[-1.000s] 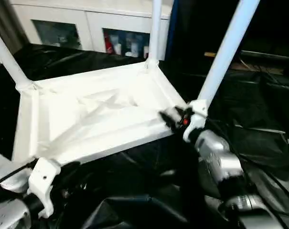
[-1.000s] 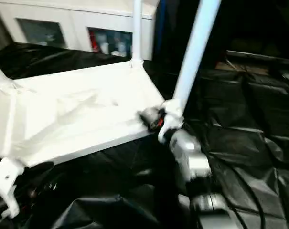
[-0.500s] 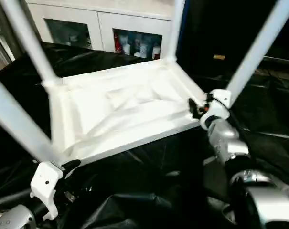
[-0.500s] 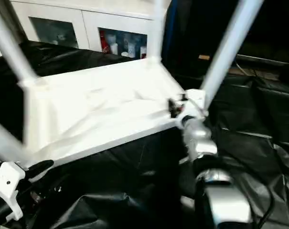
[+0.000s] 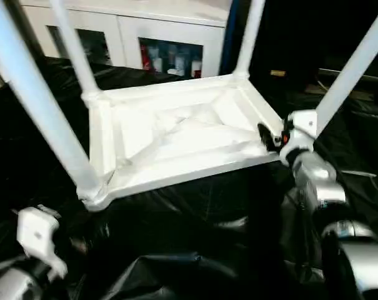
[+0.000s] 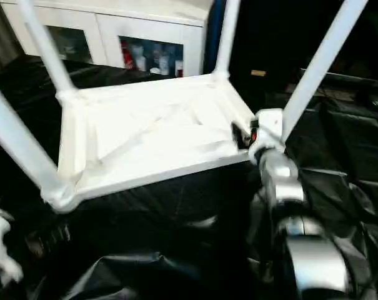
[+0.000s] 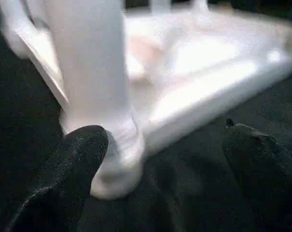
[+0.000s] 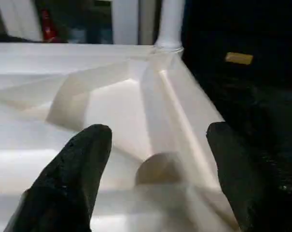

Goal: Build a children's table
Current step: Rotate table base

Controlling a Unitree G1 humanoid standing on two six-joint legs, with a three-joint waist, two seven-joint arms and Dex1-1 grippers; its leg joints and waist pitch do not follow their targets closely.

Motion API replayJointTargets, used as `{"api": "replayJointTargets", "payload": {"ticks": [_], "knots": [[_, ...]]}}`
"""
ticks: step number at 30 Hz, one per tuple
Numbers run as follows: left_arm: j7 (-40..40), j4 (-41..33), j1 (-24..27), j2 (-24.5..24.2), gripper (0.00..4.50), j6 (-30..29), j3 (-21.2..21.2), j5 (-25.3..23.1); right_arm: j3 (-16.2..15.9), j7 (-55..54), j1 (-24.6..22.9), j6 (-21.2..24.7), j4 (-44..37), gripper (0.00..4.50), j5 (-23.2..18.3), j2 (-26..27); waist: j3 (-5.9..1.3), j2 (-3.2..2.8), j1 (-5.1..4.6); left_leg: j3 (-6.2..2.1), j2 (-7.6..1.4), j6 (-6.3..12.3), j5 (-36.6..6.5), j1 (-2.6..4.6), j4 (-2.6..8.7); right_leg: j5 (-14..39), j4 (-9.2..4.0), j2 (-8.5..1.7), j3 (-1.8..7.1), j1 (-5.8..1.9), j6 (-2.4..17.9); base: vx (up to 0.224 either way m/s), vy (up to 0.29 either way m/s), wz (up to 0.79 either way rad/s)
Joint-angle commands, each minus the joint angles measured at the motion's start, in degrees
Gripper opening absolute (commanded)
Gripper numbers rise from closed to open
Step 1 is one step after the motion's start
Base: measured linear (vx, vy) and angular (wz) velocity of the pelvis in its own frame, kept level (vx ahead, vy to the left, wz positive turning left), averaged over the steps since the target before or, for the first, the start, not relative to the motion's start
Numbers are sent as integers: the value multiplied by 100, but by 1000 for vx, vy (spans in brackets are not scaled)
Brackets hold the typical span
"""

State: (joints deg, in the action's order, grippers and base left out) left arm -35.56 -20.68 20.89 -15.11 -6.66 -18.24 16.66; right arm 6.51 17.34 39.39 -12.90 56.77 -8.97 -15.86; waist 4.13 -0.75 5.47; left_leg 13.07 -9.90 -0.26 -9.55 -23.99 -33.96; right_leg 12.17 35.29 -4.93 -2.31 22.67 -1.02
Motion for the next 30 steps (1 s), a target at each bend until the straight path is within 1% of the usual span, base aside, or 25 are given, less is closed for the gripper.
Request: {"api": "replayJointTargets", "payload": {"ticks": [1,2,3,4,5,6,7,8,9,10,11,15,16,17,18,19,20,21,22,23,24,25,27,29,30], "knots": [[215,65,-189,39,445,155,-147,86,44,-77,-279,-41,-437,355,-43,31,-408,-23,25,-227,-390,65,-1420,285,425,383,-381,-296,215,-126,1128,0,0,0],[308,130,-316,61,445,211,-174,65,84,-140,-471,-17,-645,355,-64,68,-418,-25,23,-228,-390,62,-1389,292,414,317,-359,-291,214,-119,1140,0,0,0],[341,159,-373,76,445,231,-186,72,100,-175,-564,-6,-739,355,-69,88,-434,-23,32,-239,-382,68,-1296,274,419,245,-357,-292,205,-148,1105,0,0,0],[358,194,-426,102,445,250,-200,108,104,-187,-703,5,-868,355,-67,116,-447,-19,25,-231,-382,65,-1288,289,402,204,-338,-290,204,-133,1126,0,0,0],[355,211,-451,123,445,254,-213,161,87,-167,-842,17,-1003,355,-62,139,-442,-28,12,-241,-374,52,-1325,260,416,250,-344,-291,199,-149,1112,0,0,0],[353,266,-446,107,445,286,-210,124,55,-166,-998,39,-1152,355,-42,157,-445,-19,13,-238,-376,24,-1417,273,412,340,-355,-301,207,-138,1099,0,0,0],[375,327,-450,108,445,308,-222,112,15,-180,-1168,66,-1307,355,-3,168,-439,-34,-3,-248,-370,3,-1498,258,423,458,-373,-303,207,-145,1067,0,0,0],[396,353,-457,108,445,316,-230,99,-1,-183,-1220,67,-1346,355,14,168,-438,-30,-3,-248,-372,-9,-1529,266,423,511,-384,-300,212,-138,1027,0,0,0],[491,465,-502,111,445,365,-269,37,-62,-207,-1428,72,-1497,355,85,171,-440,-60,-14,-252,-369,-48,-1621,277,427,611,-394,-299,215,-124,997,0,0,0],[533,509,-527,113,445,398,-284,21,-77,-215,-1498,85,-1558,355,110,174,-434,-48,-18,-247,-368,-69,-1670,284,430,667,-413,-290,216,-113,963,0,0,0],[577,557,-575,123,445,414,-310,35,-71,-230,-1584,110,-1624,355,103,198,-437,-34,-26,-256,-368,-113,-1777,280,439,798,-421,-303,217,-122,948,0,0,0],[688,721,-908,186,445,418,-242,179,-100,-258,-2115,467,-2309,355,-24,399,-423,-35,-29,-274,-372,-220,-2039,305,465,1147,-456,-301,230,-79,834,0,0,0],[629,742,-964,177,445,390,-186,215,-113,-246,-2125,493,-2318,355,-26,416,-418,-19,-40,-288,-375,-262,-2148,297,483,1303,-469,-315,226,-83,808,0,0,0],[609,752,-981,172,445,385,-166,226,-120,-245,-2135,512,-2336,355,-23,419,-410,-25,-38,-300,-375,-296,-2203,291,495,1404,-474,-322,222,-86,787,0,0,0],[533,851,-1148,168,445,339,-57,308,-158,-266,-2133,601,-2340,355,14,437,-406,-24,-53,-309,-375,-366,-2324,294,508,1555,-482,-318,216,-80,751,0,0,0],[533,851,-1148,168,445,339,-57,308,-158,-266,-2133,601,-2340,355,14,437,-399,12,-61,-307,-372,-385,-2374,296,512,1651,-495,-318,216,-78,728,0,0,0],[468,970,-1343,172,445,288,48,368,-191,-315,-2084,657,-2261,355,80,445,-388,5,-58,-309,-363,-437,-2491,314,516,1832,-510,-327,221,-61,692,0,0,0],[349,1218,-1751,177,445,188,271,404,-215,-476,-1930,727,-2057,355,208,464,-353,37,-50,-301,-344,-504,-2726,367,507,2259,-566,-343,233,-4,637,0,0,0],[324,1280,-1848,175,445,175,325,397,-213,-522,-1894,752,-2022,355,235,471,-356,24,-45,-308,-334,-618,-3022,462,480,2630,-620,-361,239,61,593,-52,-3,1],[299,1422,-2035,204,445,119,399,408,-204,-634,-1837,845,-1995,355,295,488,-355,62,-67,-321,-338,-645,-3058,453,489,2653,-623,-362,235,45,575,-52,-3,1],[285,1519,-2156,225,445,81,439,420,-196,-709,-1806,919,-1993,355,336,502,-370,40,-73,-357,-343,-695,-2998,405,524,2544,-587,-359,215,-16,549,0,0,0],[242,1667,-2337,244,445,45,509,419,-196,-813,-1730,1011,-1922,355,380,523,-385,60,-86,-352,-346,-717,-2939,401,537,2344,-572,-341,205,-16,531,0,0,0],[157,1835,-2545,262,445,-34,595,451,-217,-933,-1611,1084,-1763,355,440,544,-398,52,-84,-334,-333,-729,-2933,423,530,2108,-553,-330,215,10,584,0,0,0],[10,1933,-2675,246,445,-194,681,556,-289,-1037,-1473,1160,-1548,355,533,545,-410,78,-83,-327,-327,-697,-2886,417,519,2050,-553,-349,215,2,633,0,0,0],[-156,1941,-2709,197,445,-363,765,687,-326,-1085,-1372,1181,-1396,355,578,551,-412,72,-71,-312,-317,-682,-2873,437,505,2042,-552,-352,219,25,678,0,0,0]]}}
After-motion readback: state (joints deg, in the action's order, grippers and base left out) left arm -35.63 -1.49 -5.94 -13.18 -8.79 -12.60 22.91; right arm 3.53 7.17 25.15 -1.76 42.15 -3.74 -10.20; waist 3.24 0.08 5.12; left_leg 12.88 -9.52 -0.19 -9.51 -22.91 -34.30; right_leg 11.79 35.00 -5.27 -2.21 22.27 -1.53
